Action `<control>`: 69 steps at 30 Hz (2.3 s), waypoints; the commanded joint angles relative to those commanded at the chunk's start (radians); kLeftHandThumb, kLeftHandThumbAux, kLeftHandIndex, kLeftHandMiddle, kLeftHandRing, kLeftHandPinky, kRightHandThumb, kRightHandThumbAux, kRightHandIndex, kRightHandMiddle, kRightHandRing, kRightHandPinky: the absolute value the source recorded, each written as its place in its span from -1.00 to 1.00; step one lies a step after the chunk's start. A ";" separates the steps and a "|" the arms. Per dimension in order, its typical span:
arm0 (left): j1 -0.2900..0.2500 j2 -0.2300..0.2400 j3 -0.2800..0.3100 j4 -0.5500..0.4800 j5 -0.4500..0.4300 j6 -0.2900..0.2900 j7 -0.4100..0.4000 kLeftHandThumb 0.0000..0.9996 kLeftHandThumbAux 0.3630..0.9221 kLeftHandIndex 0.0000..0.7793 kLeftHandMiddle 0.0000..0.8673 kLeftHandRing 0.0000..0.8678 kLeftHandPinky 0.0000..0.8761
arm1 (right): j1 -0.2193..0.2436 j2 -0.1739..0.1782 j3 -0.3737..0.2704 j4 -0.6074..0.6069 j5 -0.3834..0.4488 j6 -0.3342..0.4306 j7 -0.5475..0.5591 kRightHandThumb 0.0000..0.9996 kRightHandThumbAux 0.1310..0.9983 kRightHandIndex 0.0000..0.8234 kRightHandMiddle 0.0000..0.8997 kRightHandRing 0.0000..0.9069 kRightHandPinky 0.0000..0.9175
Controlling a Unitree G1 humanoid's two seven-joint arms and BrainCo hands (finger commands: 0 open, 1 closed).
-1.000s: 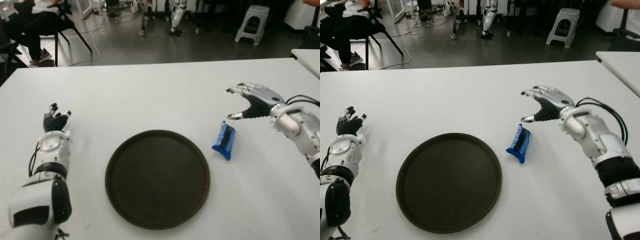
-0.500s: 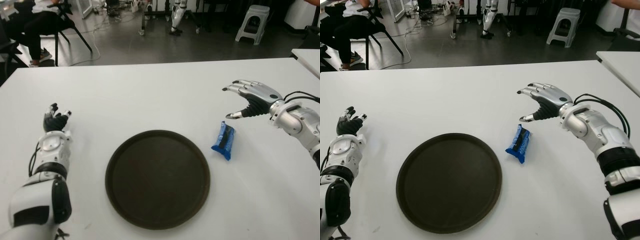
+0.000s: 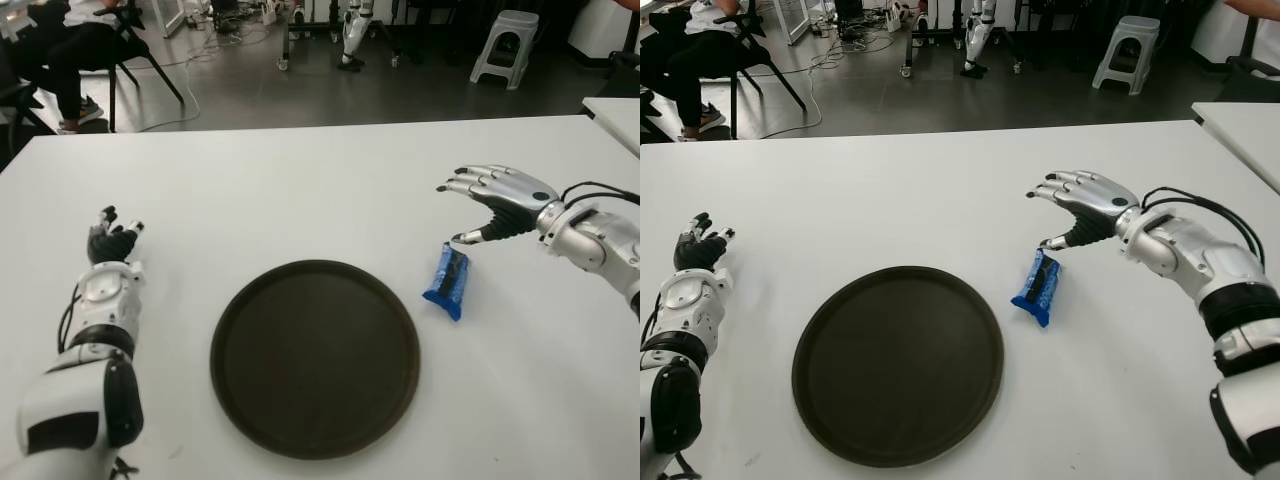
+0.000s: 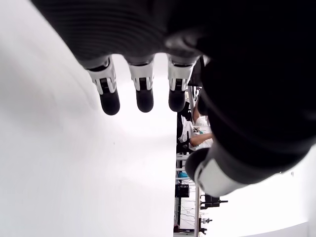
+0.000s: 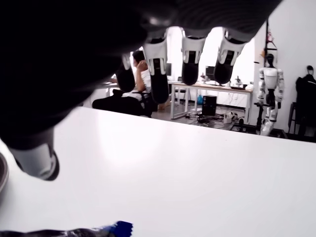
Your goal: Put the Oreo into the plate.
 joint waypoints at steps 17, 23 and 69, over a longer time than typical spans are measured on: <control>0.000 0.001 -0.011 0.001 0.013 0.001 0.012 -1.00 0.64 -1.00 -1.00 -1.00 -0.91 | -0.037 0.005 0.087 0.112 -0.092 -0.090 -0.165 -0.49 -0.24 -1.00 -1.00 -1.00 -1.00; 0.001 0.001 -0.012 0.001 0.015 0.001 0.014 -1.00 0.63 -1.00 -1.00 -1.00 -0.91 | -0.049 -0.004 0.132 0.144 -0.138 -0.101 -0.217 -0.46 -0.41 -1.00 -1.00 -1.00 -1.00; 0.002 0.001 -0.015 0.001 0.012 0.000 0.019 -1.00 0.68 -1.00 -1.00 -0.98 -0.90 | -0.148 -0.051 0.371 0.161 -0.436 -0.033 -0.586 -1.00 0.61 -1.00 -1.00 -1.00 -1.00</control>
